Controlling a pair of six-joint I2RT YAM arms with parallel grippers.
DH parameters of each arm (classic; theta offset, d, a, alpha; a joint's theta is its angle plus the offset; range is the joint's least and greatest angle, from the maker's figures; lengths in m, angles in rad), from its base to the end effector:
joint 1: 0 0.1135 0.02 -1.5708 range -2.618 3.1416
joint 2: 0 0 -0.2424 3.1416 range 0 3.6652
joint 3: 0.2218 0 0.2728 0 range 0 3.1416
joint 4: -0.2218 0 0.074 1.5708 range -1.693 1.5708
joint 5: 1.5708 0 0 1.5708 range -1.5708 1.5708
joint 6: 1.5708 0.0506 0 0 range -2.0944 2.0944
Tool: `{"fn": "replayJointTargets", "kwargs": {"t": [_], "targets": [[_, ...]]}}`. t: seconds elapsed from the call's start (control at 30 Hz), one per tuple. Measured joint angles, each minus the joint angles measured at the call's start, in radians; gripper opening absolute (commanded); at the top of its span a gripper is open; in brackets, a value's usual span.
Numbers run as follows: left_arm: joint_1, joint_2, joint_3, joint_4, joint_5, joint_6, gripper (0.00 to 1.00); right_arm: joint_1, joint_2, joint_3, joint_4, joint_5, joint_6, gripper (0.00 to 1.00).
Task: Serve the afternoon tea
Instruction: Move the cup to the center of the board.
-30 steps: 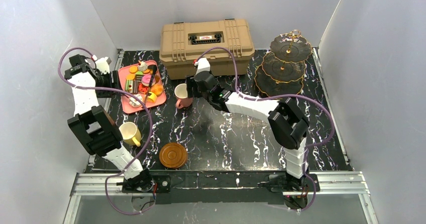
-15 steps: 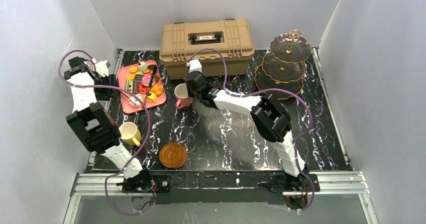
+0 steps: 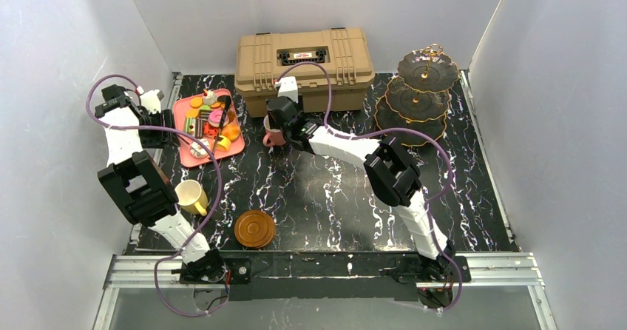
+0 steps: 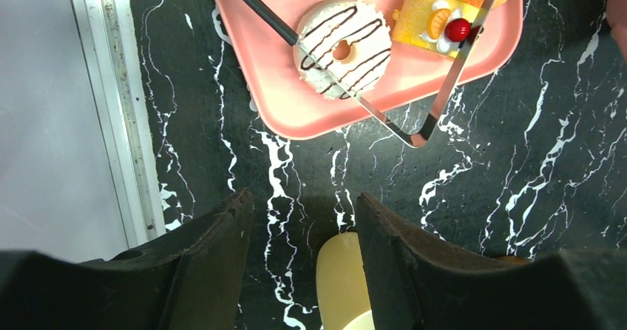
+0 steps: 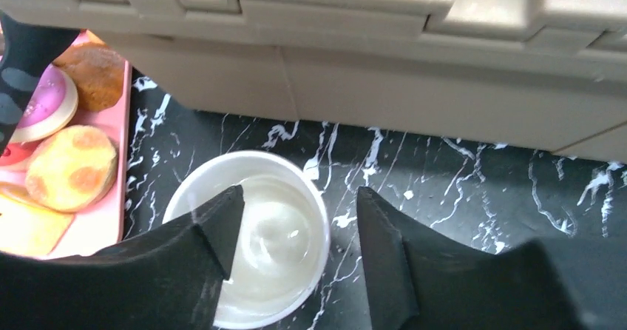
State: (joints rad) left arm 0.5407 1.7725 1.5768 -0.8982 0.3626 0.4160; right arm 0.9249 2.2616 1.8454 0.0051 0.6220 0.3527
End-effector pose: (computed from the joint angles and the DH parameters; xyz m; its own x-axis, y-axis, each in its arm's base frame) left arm 0.3496 0.1889 0.2503 -0.8348 -0.0605 -0.5472 -0.0047 0.9947 -0.1028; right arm 0.3532 0.4196 0.2016 -0.3389 0.0168 -0.9407 -0.2243 0.9696 0.0981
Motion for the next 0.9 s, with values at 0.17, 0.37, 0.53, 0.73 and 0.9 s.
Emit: {"fn": "replayJointTargets", "kwargs": {"t": [0.17,0.37,0.53,0.73,0.9], "targets": [[0.000,-0.002,0.000,-0.012,0.027,-0.005,0.55,0.003,-0.016,-0.012,0.031,0.050,0.006,0.92],[0.004,-0.003,0.038,-0.064,0.072,-0.021,0.59,0.086,-0.147,-0.104,0.035,0.101,-0.017,0.82],[0.024,-0.003,0.110,-0.092,0.104,-0.039,0.60,0.254,-0.190,-0.100,0.093,0.079,-0.051,0.77],[0.056,-0.003,0.162,-0.114,0.124,-0.048,0.60,0.305,0.008,0.115,0.019,-0.164,-0.088,0.73],[0.067,-0.003,0.169,-0.126,0.132,-0.053,0.60,0.238,0.152,0.223,-0.074,-0.209,-0.085,0.71]]}}
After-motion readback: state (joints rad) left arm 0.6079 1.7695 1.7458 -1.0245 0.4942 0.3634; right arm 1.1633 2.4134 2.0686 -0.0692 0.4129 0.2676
